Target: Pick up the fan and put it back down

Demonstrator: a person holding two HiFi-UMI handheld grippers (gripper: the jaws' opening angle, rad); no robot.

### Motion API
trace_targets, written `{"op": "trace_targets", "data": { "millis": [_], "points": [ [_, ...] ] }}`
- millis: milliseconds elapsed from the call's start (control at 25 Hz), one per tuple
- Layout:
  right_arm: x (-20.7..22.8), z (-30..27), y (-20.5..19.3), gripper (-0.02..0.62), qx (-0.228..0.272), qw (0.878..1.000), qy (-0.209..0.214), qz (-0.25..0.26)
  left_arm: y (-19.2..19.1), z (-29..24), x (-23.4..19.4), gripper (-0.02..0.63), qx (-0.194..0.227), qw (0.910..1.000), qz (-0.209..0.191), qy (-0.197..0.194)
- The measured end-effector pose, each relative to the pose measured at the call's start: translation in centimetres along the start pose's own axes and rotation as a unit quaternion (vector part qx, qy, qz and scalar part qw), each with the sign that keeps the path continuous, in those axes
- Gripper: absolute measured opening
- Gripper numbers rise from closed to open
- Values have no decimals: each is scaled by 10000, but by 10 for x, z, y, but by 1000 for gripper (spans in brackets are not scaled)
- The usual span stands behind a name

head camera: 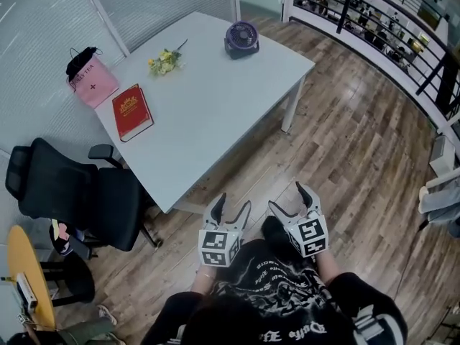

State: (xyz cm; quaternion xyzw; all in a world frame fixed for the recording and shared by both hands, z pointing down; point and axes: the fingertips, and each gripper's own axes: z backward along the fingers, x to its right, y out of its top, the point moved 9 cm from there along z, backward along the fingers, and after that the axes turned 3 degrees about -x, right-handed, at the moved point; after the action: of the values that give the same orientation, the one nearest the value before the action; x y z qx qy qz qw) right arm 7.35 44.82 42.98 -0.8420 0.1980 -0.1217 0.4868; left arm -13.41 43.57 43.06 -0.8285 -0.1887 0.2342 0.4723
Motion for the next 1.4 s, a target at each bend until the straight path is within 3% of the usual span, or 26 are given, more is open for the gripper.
{"op": "trace_targets", "data": {
  "millis": [440,760,1120,1400],
  "points": [
    [132,-79,53,377,72,9992,336,215,72,-132,-1,311,-39,9995,16,322],
    [213,-104,64,370,-62,9990,349,286,107,-215,21,311,-30,9998,-107,182],
    [256,-118,66,370,-68,9998,207,33,127,-249,19,311,-115,9996,-160,209],
    [286,-141,102,368,350,9992,120,-136,168,-264,-11,311,64,9983,-269,510]
  ]
}}
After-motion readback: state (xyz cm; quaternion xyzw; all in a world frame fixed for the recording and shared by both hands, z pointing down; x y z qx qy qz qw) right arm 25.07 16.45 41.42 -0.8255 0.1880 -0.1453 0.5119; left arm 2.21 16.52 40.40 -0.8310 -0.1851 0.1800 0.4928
